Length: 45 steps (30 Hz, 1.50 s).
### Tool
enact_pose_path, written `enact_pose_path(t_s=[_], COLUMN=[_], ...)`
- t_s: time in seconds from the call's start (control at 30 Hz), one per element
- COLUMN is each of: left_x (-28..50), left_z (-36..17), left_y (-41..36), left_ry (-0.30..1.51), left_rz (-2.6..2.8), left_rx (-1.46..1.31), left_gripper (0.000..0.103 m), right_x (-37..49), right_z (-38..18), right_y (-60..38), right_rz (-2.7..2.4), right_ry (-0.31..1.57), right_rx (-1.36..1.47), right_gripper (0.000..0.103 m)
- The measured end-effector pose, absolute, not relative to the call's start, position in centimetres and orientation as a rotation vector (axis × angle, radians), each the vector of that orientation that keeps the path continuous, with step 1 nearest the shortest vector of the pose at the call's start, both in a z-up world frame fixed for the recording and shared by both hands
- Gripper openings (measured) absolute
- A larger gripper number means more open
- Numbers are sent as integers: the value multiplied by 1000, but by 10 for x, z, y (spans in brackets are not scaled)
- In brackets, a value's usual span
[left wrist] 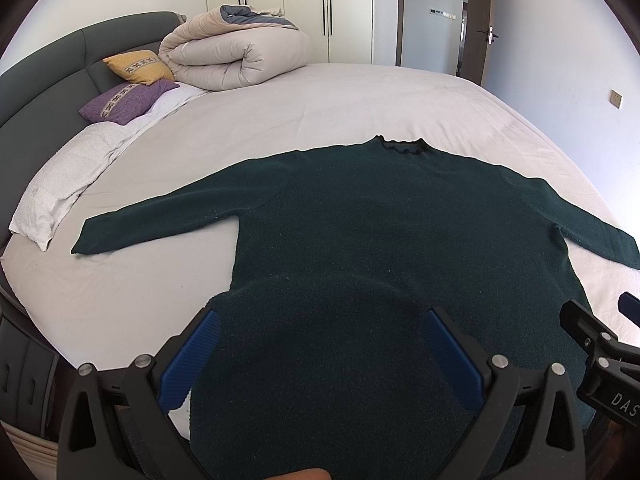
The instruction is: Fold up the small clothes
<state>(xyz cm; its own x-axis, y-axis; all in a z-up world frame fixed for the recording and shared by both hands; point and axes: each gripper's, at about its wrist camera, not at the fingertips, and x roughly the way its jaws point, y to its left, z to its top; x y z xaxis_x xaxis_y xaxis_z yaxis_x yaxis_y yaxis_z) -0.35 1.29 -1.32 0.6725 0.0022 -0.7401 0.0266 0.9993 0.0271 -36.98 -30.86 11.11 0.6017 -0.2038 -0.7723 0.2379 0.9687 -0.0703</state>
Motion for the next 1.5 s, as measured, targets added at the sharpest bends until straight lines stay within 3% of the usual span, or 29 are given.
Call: enact_pose_path(t_s=[1.2,1.33,1.5], left_x=[-10,-7,10], left_z=[-23,-27,-26], left_y=[9,6,4], left_ry=[814,812,823], left_rz=[10,16,-4], left_rx=[76,107,107], left_gripper=[103,103,103], right_x=[-372,-374,-384], right_z=[102,106,116], right_y=[-313,-347,-462], right_rz=[-250,-223,-186], right_ry=[904,865,721], right_rx=[61,176,534], right_gripper=[103,103,103])
